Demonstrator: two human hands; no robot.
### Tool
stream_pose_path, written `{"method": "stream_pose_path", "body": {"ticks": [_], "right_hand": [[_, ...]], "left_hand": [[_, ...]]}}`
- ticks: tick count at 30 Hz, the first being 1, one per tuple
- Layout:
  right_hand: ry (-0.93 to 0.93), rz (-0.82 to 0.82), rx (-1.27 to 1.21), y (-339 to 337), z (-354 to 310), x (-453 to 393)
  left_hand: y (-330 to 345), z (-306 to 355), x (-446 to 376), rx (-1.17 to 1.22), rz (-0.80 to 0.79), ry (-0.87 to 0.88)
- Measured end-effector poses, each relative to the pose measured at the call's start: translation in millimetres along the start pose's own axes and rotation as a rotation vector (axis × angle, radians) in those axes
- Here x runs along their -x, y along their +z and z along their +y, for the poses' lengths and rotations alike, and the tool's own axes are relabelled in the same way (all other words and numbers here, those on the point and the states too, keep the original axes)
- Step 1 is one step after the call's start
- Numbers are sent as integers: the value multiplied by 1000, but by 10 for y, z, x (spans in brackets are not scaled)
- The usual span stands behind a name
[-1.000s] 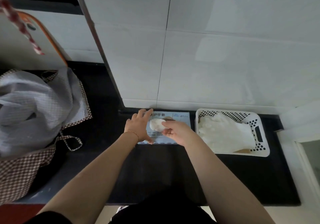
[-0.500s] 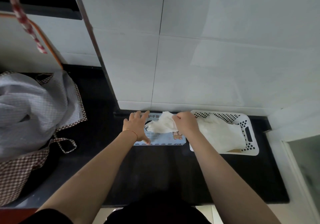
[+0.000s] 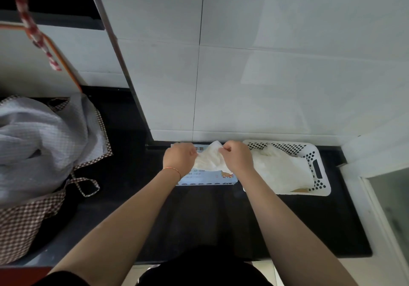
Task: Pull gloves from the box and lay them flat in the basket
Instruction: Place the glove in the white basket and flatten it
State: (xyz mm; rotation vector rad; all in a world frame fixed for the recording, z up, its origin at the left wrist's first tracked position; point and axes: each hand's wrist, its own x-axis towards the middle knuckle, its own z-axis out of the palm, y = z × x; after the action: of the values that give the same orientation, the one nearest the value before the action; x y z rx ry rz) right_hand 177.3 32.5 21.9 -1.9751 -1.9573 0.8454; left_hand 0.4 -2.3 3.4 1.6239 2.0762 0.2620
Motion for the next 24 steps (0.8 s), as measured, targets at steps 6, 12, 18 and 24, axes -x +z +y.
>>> {"method": "stream_pose_path", "body": {"ticks": [6, 12, 18, 24], "right_hand": [[-47, 114, -124, -219, -53, -16], [-149, 56, -251, -231, -389, -8], [-126, 4, -198, -294, -389, 37], [-1, -292, 158, -272, -235, 95]], "left_hand": [[-267, -205, -30, 249, 113, -192], [-173, 3, 35, 427, -144, 88], [-118, 30, -72, 491, -24, -153], [-156, 23, -210, 410, -207, -321]]}}
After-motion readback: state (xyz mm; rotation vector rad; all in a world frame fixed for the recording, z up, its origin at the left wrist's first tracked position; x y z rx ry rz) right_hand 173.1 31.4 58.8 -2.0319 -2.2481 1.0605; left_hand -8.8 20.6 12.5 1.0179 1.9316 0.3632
